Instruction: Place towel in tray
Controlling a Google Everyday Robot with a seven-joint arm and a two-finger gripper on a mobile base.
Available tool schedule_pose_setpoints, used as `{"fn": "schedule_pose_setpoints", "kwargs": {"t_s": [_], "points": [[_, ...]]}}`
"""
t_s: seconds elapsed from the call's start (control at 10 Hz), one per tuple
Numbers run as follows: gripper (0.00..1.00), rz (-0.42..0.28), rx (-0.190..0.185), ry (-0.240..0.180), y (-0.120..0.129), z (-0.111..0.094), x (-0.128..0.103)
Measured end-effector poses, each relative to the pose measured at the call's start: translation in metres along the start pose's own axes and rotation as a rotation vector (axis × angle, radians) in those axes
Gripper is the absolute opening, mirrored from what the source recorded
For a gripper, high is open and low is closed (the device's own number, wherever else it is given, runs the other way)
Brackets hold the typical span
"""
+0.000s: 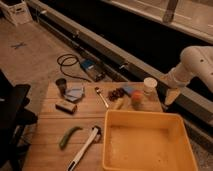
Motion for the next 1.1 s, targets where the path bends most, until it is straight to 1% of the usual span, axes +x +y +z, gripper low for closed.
{"fn": "schedule_pose_setpoints", "kwargs": {"t_s": [0.3, 0.4, 0.5, 0.6, 0.7, 0.8, 0.9, 1.1], "points": [[0.8, -0.001, 0.001, 0.002, 0.0, 0.0, 0.001], [0.8, -0.015, 0.016, 0.016, -0.002, -0.002, 0.003], [0.8, -0.043, 0.045, 0.04, -0.009, -0.009, 0.007], [0.8, -0.08, 0.069, 0.053, -0.018, -0.019, 0.008], [0.8, -0.112, 0.081, 0.053, -0.024, -0.029, 0.004], [0.8, -0.139, 0.086, 0.05, -0.027, -0.033, -0.004], [0.8, -0.182, 0.085, 0.04, -0.029, -0.034, -0.02], [0.8, -0.248, 0.081, 0.007, -0.03, -0.024, -0.057]]}}
